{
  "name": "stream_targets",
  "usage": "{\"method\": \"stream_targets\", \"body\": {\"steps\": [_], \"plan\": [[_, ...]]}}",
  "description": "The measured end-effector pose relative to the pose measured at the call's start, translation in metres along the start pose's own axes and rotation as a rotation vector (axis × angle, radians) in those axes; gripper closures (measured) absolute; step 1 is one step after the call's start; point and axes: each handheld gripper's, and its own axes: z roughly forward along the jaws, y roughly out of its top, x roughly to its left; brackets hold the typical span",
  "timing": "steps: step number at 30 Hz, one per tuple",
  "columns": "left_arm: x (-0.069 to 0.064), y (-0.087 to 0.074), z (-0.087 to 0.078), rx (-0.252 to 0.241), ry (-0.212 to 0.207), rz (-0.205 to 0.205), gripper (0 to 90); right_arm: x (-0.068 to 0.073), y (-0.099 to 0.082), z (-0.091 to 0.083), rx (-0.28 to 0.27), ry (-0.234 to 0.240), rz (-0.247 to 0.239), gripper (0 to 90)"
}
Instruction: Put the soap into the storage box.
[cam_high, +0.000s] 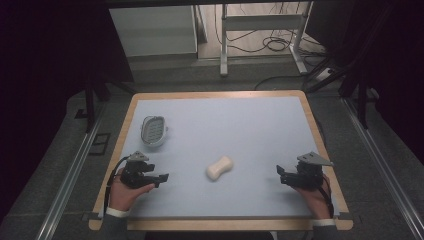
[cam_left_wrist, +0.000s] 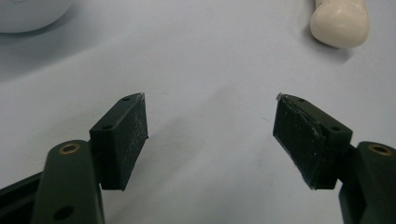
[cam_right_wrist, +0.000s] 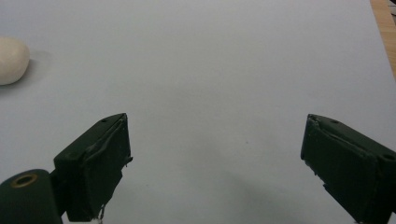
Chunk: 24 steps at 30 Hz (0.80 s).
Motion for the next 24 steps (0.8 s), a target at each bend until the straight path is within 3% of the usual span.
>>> {"method": "stream_targets", "body": {"steps": [24], "plan": [[-0.0055,0.0014,-0.005,0.005,0.039,0.001,26.3,-0.007,-0.0037,-0.0029,0.006,0.004,0.02,8.4]]}}
